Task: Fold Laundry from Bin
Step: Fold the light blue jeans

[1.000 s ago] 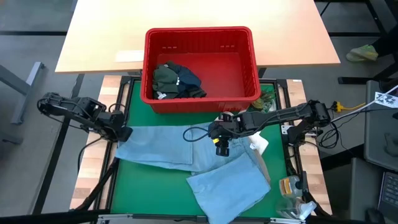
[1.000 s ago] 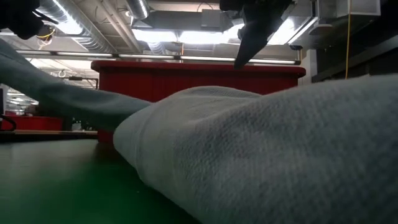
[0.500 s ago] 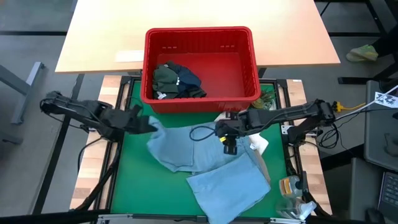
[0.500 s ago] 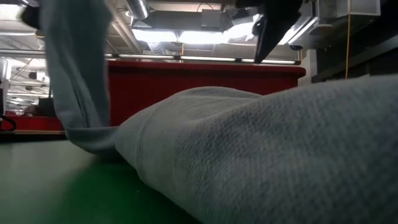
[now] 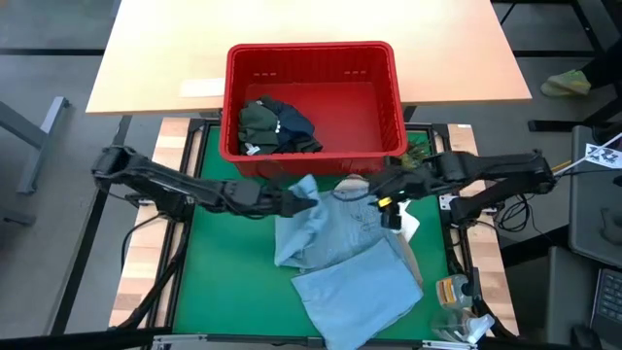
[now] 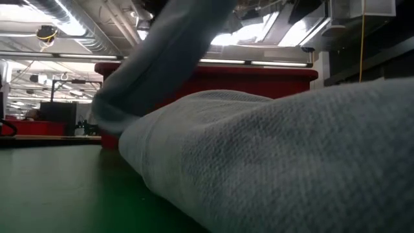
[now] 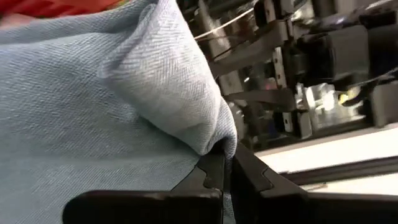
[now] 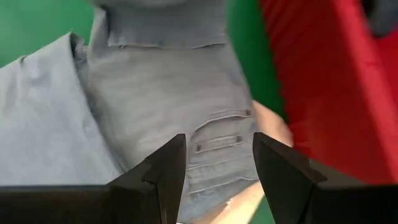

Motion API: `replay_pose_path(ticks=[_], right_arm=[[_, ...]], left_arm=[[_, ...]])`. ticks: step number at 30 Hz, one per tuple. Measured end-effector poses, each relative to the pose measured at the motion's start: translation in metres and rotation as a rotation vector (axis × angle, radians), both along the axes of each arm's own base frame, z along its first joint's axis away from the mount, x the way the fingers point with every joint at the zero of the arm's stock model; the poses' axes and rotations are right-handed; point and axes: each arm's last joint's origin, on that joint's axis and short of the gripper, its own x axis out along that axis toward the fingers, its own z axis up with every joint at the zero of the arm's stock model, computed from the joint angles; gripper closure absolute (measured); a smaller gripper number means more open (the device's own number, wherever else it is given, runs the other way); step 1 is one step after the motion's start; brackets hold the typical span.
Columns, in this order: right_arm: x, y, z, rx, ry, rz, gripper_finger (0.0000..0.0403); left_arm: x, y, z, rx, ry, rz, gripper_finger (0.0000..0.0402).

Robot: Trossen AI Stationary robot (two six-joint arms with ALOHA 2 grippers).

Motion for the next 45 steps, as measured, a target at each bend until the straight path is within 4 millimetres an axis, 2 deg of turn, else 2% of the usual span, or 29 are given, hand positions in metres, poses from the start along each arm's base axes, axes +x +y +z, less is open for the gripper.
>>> replay_pose_path(ticks=[8,17,20,27,39,42,45], right_arm=[[-0.026,-0.007,0.017,-0.084,-0.069,-0.063,0.0217],[-0.025,-0.007,0.017,-0.099,-0.067,-0.073,0.0217],[-0.025,-0.007,0.016,-0.099,-0.065,-0.073,0.0217],[-0.025,-0.007,0.016,-0.091,-0.064,-0.069,0.0217],[-0.025,-0.007,0.016,-0.09,-0.066,-0.07,0.0217],[-0.025,-0.007,0.016,-0.089,-0.066,-0.07,0.0217],[-0.025,-0.007,0.016,-0.089,-0.066,-0.07,0.0217]], left_arm=[[0.047,0.001,-0.042,-0.015,-0.066,0.027,0.0401],[0.105,-0.008,-0.047,0.117,-0.07,0.016,0.0401],[0.119,-0.009,-0.055,0.144,-0.054,0.014,0.0396],[0.13,-0.006,-0.089,0.134,0.04,0.036,0.0393],[0.137,0.004,-0.134,0.113,0.151,0.074,0.0391],[0.138,0.004,-0.142,0.115,0.166,0.072,0.0387],[0.138,0.004,-0.141,0.115,0.157,0.075,0.0368]])
